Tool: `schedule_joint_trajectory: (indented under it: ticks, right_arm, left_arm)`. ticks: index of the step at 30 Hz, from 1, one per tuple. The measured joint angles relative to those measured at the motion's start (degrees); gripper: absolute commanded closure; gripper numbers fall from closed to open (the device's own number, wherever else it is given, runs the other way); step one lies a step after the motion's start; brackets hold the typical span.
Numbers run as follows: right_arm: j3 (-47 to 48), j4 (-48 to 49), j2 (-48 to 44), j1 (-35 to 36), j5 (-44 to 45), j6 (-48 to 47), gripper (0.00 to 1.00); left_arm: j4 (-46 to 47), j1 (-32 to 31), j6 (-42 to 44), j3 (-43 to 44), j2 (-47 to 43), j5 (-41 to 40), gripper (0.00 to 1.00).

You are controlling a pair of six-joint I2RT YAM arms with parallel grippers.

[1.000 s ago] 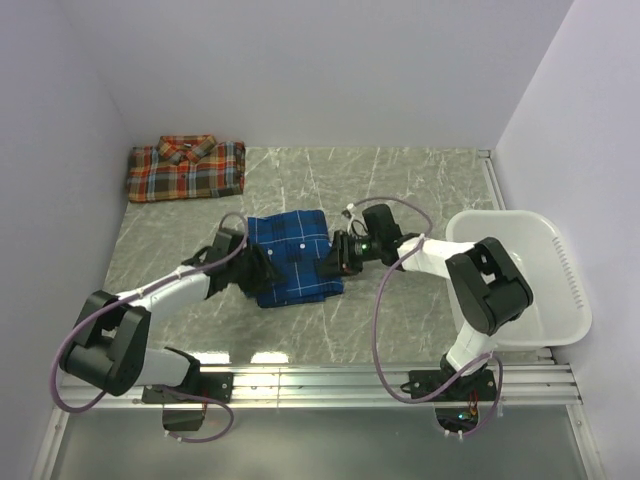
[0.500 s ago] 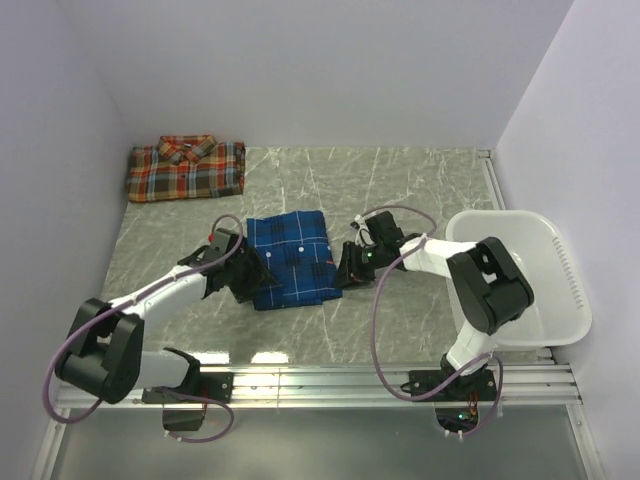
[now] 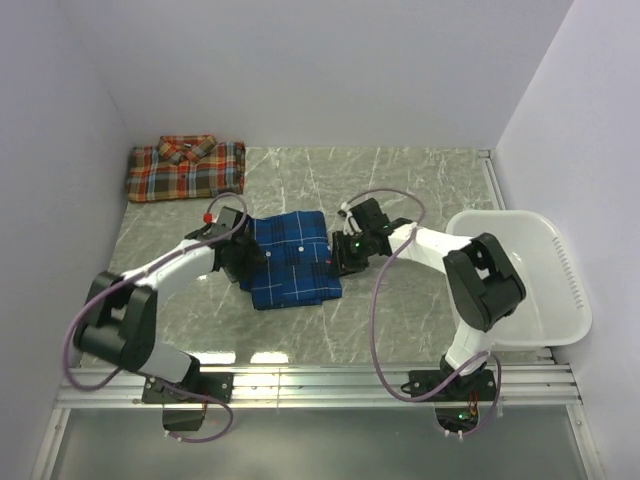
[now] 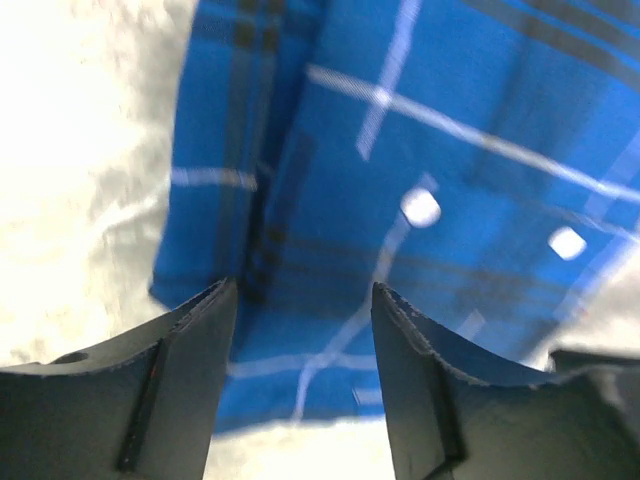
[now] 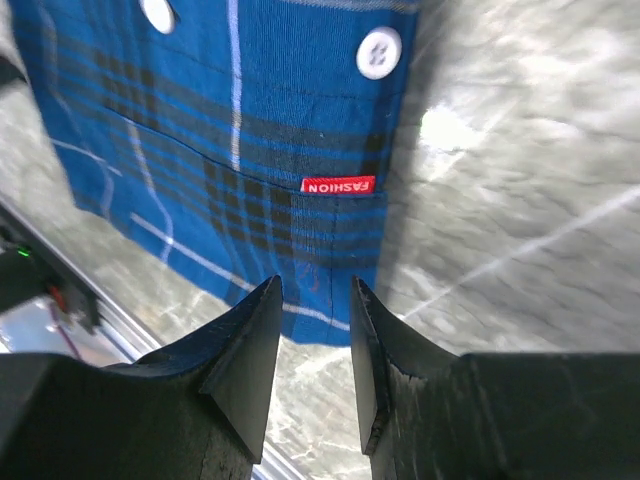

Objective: Fold and stack the long sleeve shirts
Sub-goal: Fold the shirt

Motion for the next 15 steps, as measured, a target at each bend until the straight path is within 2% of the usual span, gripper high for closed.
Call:
schedule_joint_trajectory:
  ticks: [8,15]
  right_arm:
    - [5.5,-6.4,7.1,8.1,0.0,-2.1,0.59]
    - [18.7,-8.5,14.1,20.3,-5.6,-1.7,0.59]
  left_arm:
    - [-1.6,2.1,4.6,9.5,14.8,-1.7,0.39]
    - [-1.9,5.4,13.8,27.0,28.3,-4.2,0.34]
